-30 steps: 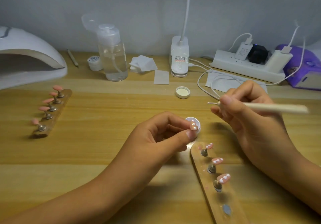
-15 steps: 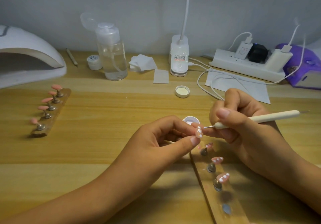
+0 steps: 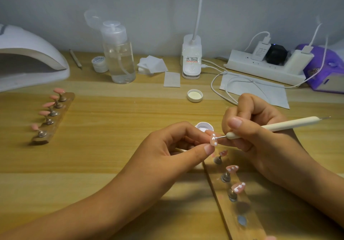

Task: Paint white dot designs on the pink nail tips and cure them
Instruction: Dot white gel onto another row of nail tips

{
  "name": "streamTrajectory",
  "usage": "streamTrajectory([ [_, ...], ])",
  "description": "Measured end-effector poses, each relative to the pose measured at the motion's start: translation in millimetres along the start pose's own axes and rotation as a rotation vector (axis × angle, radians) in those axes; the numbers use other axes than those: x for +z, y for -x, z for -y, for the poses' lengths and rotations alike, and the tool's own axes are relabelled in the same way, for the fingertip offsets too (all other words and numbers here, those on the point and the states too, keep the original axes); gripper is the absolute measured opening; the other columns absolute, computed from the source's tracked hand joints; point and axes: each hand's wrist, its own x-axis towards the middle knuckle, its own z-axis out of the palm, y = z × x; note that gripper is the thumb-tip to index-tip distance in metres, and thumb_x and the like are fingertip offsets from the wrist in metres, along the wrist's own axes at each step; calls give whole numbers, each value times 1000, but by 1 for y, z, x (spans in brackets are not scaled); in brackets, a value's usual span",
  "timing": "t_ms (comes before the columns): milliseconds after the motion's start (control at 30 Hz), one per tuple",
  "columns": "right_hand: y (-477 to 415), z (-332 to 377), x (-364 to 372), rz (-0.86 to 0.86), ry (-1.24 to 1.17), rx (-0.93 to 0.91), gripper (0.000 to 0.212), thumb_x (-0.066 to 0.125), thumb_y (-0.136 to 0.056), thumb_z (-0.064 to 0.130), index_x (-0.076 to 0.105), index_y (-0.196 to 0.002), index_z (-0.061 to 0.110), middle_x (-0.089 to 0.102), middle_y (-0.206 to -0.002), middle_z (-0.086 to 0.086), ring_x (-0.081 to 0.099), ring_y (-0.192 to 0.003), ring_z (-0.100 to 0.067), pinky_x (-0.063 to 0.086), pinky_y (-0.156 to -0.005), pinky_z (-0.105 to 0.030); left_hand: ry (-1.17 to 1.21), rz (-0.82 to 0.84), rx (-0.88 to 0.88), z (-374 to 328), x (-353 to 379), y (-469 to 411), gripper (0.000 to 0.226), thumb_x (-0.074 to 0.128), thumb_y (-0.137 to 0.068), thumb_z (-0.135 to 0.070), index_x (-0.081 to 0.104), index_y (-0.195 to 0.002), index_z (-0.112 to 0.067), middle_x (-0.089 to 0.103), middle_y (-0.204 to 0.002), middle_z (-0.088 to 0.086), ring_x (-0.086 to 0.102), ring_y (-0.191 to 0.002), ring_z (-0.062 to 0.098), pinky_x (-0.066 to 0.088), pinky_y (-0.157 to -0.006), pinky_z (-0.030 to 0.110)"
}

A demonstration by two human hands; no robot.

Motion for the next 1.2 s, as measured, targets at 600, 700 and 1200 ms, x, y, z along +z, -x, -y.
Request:
streamTrajectory([
  [600,0,0,0,-3,3,5,17,64,-78,19,55,-65,24,54,-60,2,51,-54,-5,52,-62,-23,1,-12,-7,0,0,0,5,71,-76,-26,72,-77,-31,69,-74,-13,59,-68,-2,47,-67,13],
  [700,-1,0,1,-16,-54,10,17,63,-78,17,55,-64,23,54,-59,3,51,-52,-5,54,-61,-24,1,-12,-14,0,-1,0,5,71,-76,-26,72,-78,-31,69,-75,-14,60,-70,-2,47,-67,13],
  [1200,-3,1,3,-75,-148,36,16,63,-73,15,53,-61,19,50,-56,2,46,-49,-5,55,-56,-23,15,5,-13,0,0,1,6,70,-79,-25,74,-83,-24,70,-80,-10,59,-72,0,46,-69,14],
])
